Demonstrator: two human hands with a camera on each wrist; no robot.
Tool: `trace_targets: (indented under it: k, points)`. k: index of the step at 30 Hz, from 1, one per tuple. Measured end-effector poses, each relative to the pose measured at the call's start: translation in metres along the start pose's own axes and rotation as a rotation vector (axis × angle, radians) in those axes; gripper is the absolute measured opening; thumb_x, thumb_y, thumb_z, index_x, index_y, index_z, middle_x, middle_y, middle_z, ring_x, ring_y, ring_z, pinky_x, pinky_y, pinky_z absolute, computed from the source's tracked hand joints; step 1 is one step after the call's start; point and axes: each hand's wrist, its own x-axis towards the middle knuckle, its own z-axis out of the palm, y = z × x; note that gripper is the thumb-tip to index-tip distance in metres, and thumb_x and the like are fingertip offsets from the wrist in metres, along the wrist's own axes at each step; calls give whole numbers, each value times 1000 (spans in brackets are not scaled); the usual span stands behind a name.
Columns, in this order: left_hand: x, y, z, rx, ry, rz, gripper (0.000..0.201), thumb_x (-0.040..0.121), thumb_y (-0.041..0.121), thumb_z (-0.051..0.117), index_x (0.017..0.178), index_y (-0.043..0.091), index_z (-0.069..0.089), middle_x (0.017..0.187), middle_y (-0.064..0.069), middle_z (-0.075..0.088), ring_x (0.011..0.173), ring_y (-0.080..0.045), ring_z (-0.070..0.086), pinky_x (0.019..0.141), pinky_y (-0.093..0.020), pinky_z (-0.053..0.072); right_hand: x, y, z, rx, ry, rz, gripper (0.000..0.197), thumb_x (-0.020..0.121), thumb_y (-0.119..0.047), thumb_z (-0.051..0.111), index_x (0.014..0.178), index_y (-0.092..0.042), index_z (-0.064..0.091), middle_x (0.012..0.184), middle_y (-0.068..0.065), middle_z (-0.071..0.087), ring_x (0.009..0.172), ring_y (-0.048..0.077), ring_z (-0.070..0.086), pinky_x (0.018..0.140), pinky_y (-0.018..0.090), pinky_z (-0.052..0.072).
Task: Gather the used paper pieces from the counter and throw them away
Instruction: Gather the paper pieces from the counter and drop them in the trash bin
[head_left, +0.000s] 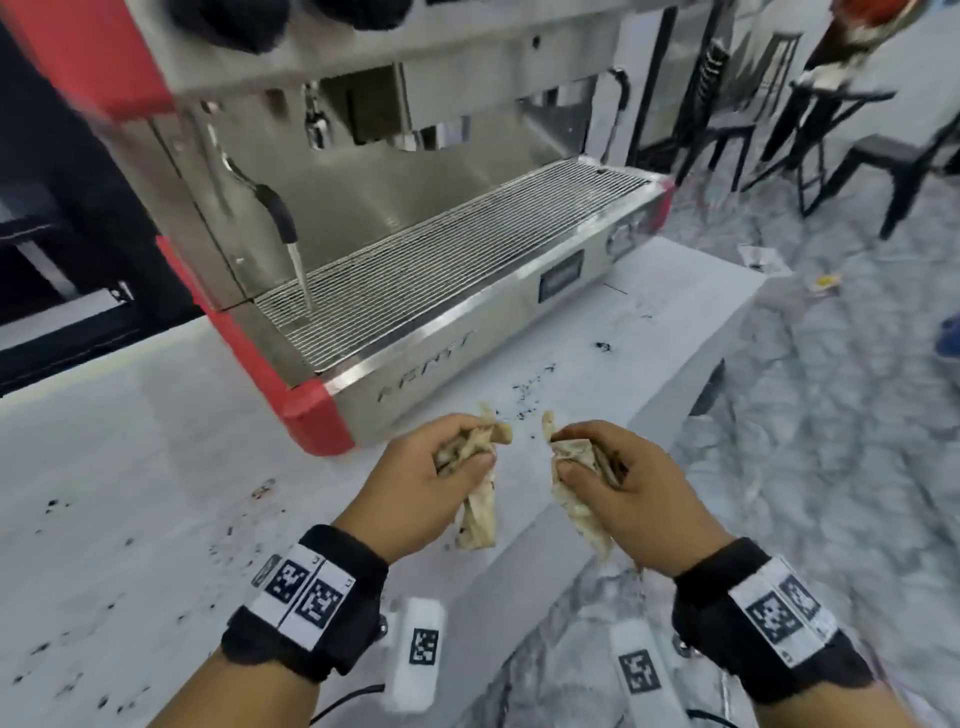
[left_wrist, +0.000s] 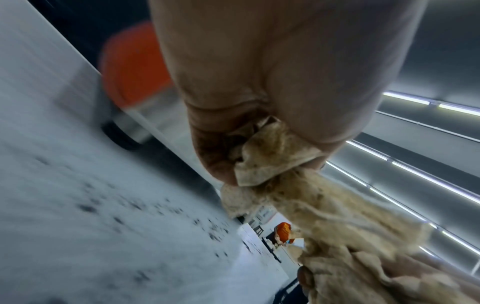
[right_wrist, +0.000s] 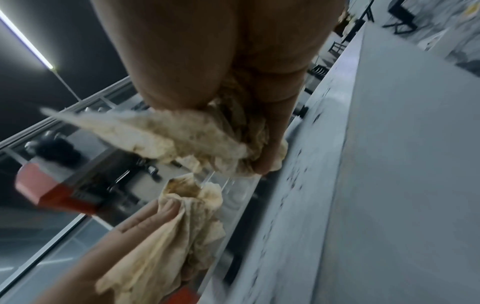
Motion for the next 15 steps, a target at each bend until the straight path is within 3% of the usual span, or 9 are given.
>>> trace_targets:
  k: [7,12,15]
  points:
    - [85,47,138,118,-109,70,17,88,25,62,99,37,66,85,17,70,68,8,60,59,-4,41,-8,75,-140,-52,115,73,19,94,-24,66,110,-34,66,107,-18,68,101,-3,62,86,14,46]
    - [142,68,219,94,-191,75,15,88,23,63,101,30,67,80,10,67,54,6,55,54,-7,40,-11,122,-218,-59,203,146,19,94,-25,66,112,-32,67,106,-15,70,100,3,64,90,28,52]
    - [176,77,255,111,-237,79,15,88,24,63,99,31,67,82,10,69,54,6,55,56,-10,42,-6,146,-251,-23,251,195,18,94,-25,65,112,-29,67,103,-15,70,98,2,65,88,26,52]
